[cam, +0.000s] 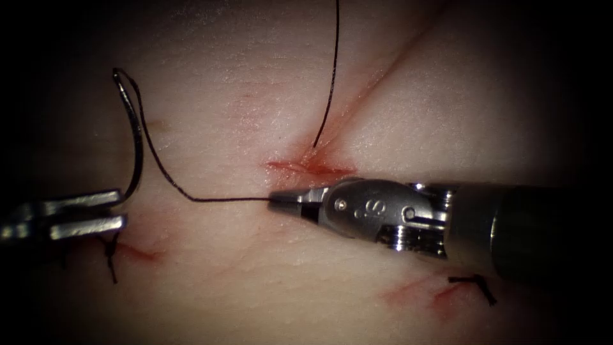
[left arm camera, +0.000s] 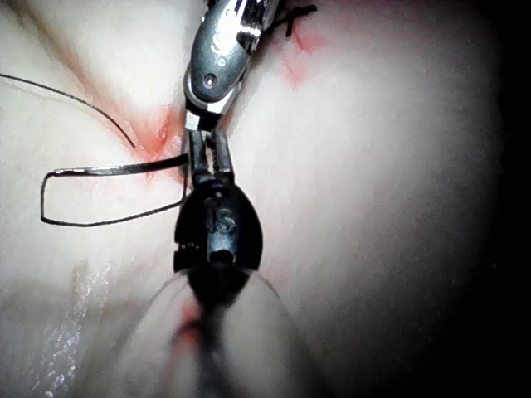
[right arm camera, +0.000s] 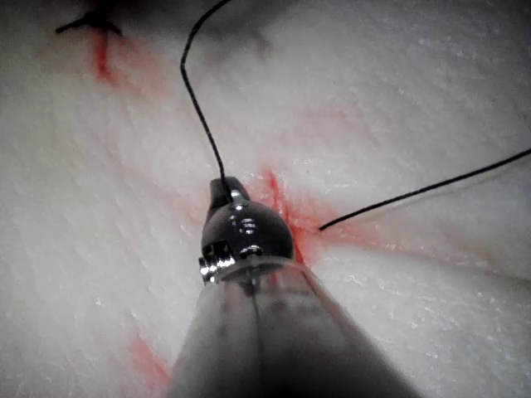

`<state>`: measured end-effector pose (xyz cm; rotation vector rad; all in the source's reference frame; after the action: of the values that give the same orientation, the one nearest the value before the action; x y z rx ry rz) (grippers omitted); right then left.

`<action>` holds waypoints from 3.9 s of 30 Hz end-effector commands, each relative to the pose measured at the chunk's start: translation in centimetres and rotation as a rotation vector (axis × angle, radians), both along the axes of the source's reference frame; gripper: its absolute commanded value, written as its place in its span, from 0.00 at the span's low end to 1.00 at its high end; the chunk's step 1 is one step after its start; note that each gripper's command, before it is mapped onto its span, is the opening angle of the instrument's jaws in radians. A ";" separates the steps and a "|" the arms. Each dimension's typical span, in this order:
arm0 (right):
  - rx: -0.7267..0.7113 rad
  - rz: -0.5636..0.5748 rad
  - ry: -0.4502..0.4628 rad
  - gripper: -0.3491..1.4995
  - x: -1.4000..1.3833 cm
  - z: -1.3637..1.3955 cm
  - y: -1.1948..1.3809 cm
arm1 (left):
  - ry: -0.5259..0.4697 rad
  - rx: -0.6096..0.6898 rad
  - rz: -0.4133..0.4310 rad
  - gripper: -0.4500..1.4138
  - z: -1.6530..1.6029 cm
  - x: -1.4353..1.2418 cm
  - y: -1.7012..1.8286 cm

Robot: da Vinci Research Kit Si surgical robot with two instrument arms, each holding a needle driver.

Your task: Wound Closure

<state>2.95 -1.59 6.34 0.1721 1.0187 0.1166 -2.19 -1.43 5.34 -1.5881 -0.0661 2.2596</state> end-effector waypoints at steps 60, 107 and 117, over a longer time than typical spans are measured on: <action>-0.081 0.086 0.024 0.96 -0.21 -0.58 -0.05 | -0.003 -0.020 0.007 0.00 0.41 -0.10 -0.05; -0.110 -0.023 0.065 0.00 0.02 -0.75 -0.47 | 0.001 -0.022 0.005 0.00 0.37 -0.09 -0.11; -0.111 -0.057 0.072 0.00 0.06 -0.83 -0.62 | 0.002 -0.022 0.004 0.00 0.35 -0.10 -0.11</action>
<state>2.94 -2.14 5.47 0.1012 1.0867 0.0030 -2.24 -1.48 5.63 -1.5982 -0.0411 2.2730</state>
